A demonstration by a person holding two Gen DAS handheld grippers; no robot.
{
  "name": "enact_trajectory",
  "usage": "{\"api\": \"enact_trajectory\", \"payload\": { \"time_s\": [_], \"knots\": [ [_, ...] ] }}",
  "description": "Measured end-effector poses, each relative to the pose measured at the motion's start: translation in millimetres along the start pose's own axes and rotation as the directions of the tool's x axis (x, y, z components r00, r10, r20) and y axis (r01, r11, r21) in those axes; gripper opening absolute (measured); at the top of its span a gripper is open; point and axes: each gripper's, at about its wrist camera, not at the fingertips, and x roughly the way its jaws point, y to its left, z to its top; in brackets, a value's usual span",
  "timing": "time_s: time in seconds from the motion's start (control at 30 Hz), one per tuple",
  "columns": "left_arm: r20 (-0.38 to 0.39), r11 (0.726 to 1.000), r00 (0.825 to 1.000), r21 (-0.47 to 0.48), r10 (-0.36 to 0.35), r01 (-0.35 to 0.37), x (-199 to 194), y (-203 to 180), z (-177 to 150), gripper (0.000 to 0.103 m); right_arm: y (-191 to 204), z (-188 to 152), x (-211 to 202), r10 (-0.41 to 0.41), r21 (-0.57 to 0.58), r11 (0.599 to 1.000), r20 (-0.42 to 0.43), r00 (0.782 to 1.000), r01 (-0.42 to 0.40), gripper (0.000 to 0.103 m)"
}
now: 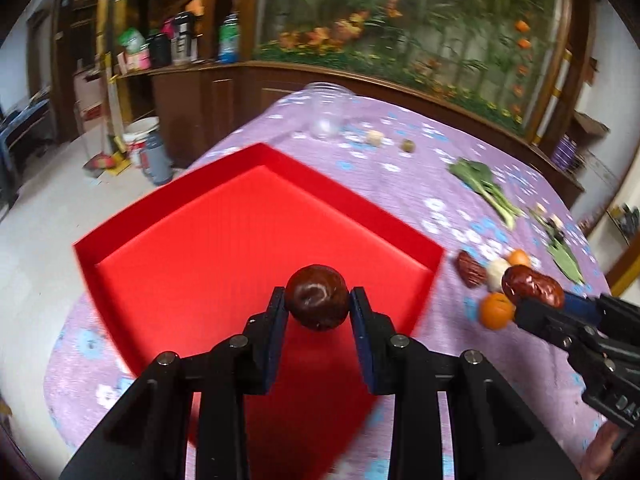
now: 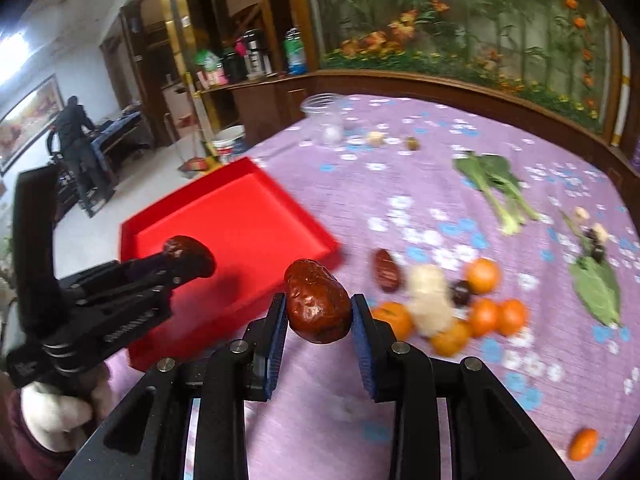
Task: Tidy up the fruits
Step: 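Carry both dates over the red tray and open both grippers to drop them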
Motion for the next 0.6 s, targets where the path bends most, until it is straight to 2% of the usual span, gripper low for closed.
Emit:
{"api": "enact_trajectory", "payload": {
  "time_s": [0.17, 0.33, 0.5, 0.57, 0.6],
  "knots": [
    [-0.003, 0.995, 0.999, -0.088, 0.038, -0.038, 5, 41, 4, 0.03, 33, 14, 25, 0.092, -0.007, 0.996, -0.03, 0.995, -0.092, 0.035],
    [-0.01, 0.991, 0.999, -0.122, 0.045, -0.046, 6, 61, 0, 0.031, 69, 20, 58, 0.126, -0.045, 0.991, -0.084, 0.988, -0.13, 0.035],
    [-0.019, 0.987, 0.999, -0.154, 0.036, -0.038, 9, 74, -2, 0.031, 84, 19, 86, 0.135, -0.055, 0.988, -0.134, 0.982, -0.143, 0.035],
    [-0.019, 0.985, 1.0, -0.171, 0.02, -0.023, 10, 79, -1, 0.033, 84, 18, 92, 0.136, -0.048, 0.988, -0.141, 0.981, -0.144, 0.035],
    [-0.013, 0.983, 1.0, -0.182, 0.012, -0.014, 7, 82, 0, 0.039, 84, 18, 94, 0.141, -0.04, 0.988, -0.144, 0.979, -0.148, 0.036]
  ]
}}
